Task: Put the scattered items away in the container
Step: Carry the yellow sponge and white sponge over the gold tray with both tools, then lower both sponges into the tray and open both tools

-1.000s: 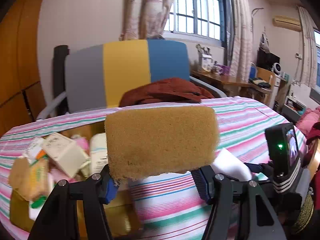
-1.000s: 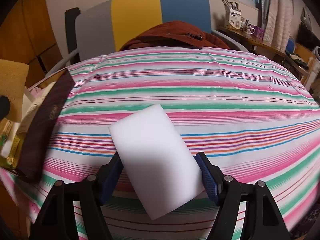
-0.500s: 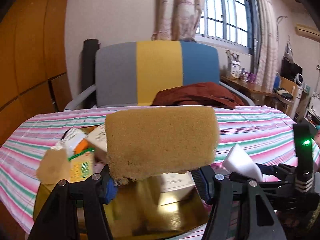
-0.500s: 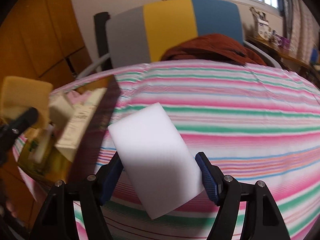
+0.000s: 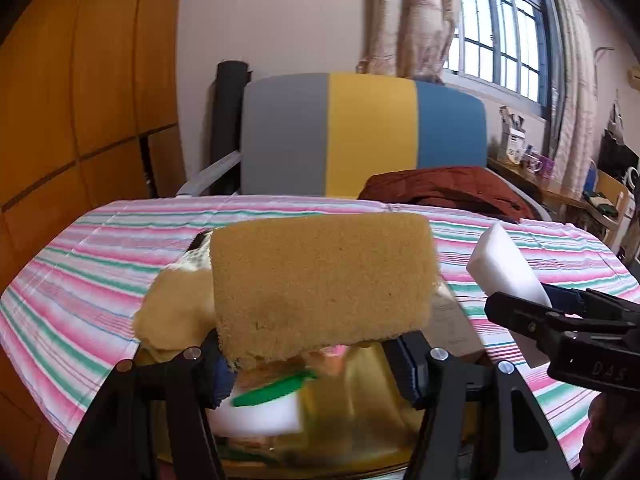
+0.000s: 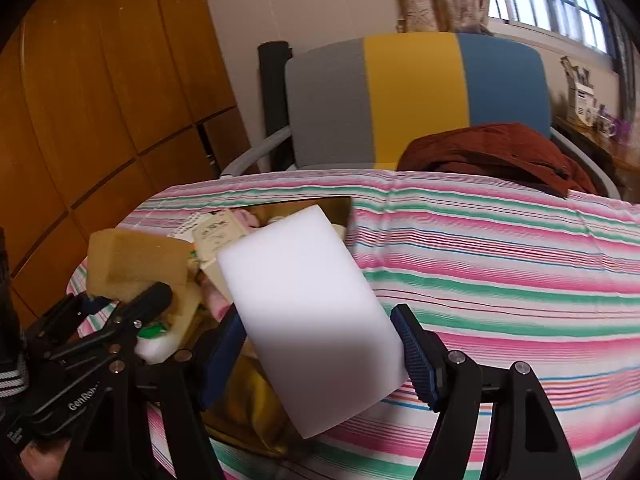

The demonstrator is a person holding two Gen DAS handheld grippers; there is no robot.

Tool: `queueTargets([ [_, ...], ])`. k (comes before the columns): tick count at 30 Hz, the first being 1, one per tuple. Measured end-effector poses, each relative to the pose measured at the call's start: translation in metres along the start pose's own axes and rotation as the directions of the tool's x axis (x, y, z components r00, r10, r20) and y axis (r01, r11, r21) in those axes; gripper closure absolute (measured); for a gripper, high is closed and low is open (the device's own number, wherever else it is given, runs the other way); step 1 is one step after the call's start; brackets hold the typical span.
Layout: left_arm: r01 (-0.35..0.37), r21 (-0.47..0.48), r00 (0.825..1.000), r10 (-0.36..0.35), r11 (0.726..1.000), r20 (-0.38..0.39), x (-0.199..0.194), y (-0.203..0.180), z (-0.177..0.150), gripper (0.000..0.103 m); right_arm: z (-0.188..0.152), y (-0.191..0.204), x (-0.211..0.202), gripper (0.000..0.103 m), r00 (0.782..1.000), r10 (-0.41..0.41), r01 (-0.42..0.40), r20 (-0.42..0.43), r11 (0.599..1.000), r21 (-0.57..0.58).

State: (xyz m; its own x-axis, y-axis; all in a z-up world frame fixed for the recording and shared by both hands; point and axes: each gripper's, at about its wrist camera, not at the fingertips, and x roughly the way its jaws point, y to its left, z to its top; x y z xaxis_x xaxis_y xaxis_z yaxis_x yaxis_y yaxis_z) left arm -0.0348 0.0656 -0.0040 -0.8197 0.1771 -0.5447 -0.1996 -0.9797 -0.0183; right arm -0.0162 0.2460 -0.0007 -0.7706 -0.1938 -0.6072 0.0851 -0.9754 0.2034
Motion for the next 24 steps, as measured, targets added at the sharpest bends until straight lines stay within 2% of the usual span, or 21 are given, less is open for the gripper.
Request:
queueTargets([
  [9, -0.047, -0.028, 0.999, 0.047, 0.999, -0.012, 0.01, 0.027, -0.008, 0.039, -0.002, 0.024, 0.019, 0.029, 0.999, 0.028, -0.029, -0.03, 0.999, -0.043],
  [24, 0.008, -0.007, 1.0, -0.008, 1.0, 0.01, 0.01, 0.033, -0.014, 0.037, -0.012, 0.033, 0.036, 0.025, 0.995, 0.055, -0.059, -0.078, 0.997, -0.057],
])
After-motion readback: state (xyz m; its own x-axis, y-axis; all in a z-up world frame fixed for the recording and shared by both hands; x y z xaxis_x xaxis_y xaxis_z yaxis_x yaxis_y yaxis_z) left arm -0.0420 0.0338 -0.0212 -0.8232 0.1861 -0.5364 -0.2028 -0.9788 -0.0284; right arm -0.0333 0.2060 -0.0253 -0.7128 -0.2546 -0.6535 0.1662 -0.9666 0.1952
